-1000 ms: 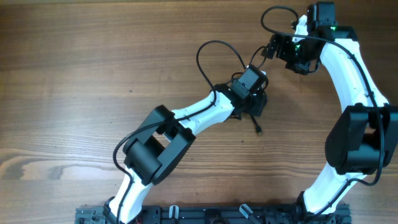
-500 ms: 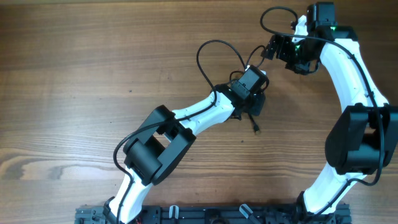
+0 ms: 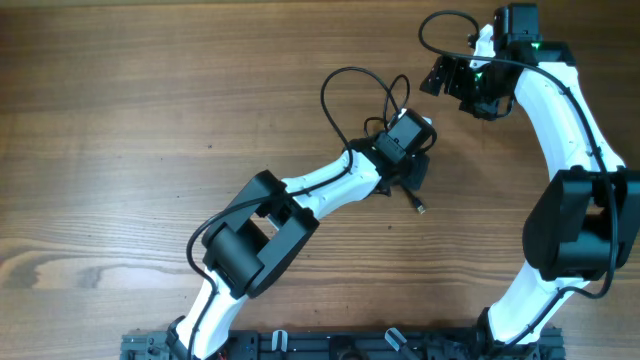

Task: Untangle cables

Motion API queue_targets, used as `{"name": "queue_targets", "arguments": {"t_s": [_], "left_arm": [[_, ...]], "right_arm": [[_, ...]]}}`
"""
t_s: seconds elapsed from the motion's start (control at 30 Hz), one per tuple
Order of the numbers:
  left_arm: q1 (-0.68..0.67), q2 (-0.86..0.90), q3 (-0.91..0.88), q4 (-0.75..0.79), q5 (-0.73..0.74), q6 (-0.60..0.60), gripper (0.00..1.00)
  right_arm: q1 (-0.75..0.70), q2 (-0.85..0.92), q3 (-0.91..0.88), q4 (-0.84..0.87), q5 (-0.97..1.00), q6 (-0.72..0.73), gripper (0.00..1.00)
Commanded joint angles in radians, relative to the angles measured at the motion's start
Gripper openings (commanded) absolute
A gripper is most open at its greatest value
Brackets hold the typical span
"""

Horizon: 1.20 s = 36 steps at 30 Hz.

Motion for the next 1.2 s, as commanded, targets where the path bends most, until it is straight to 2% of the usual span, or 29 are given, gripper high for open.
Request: {"name": "queue_targets", "arguments": {"t_s": [0.0, 0.17, 0.27, 0.33, 0.57, 0.87, 1.03, 1.17], "left_arm": [[0.045, -0.003, 0.006, -0.036, 0.026, -0.002, 0.04], [0.141, -0.122, 0.006, -0.117, 0.144, -0.063, 0.04], [0.235, -0.209, 0.006, -0.149, 0.341, -0.107, 0.04], [0.332, -0.275, 0.006, -0.143, 0.541, -0.175, 0.04], [0.509, -0.321, 0.006, -0.063, 0.849, -0.319, 0.04], [0.542, -0.321, 0.006, -0.053, 0.911, -0.332, 0.04], [0.541, -0.320, 0.006, -0.053, 0.913, -0.332, 0.04], [0.538, -0.320, 0.006, -0.053, 0.913, -0.332, 0.04]], "right_arm": [[-0.007, 0.003, -0.006, 0.011, 0.013, -0.022, 0.96], [-0.008, 0.003, -0.006, 0.012, -0.074, -0.075, 0.96], [-0.008, 0.003, -0.006, 0.011, -0.184, -0.117, 0.96], [-0.008, 0.003, -0.006, 0.012, -0.306, -0.130, 0.94], [0.014, 0.003, -0.006, 0.042, -0.545, -0.178, 0.86], [0.031, 0.003, -0.006, 0.176, -0.813, -0.159, 0.80], [0.049, 0.003, -0.006, 0.188, -0.800, -0.121, 0.75], [0.082, 0.004, -0.006, 0.183, -0.678, -0.056, 0.71]]}}
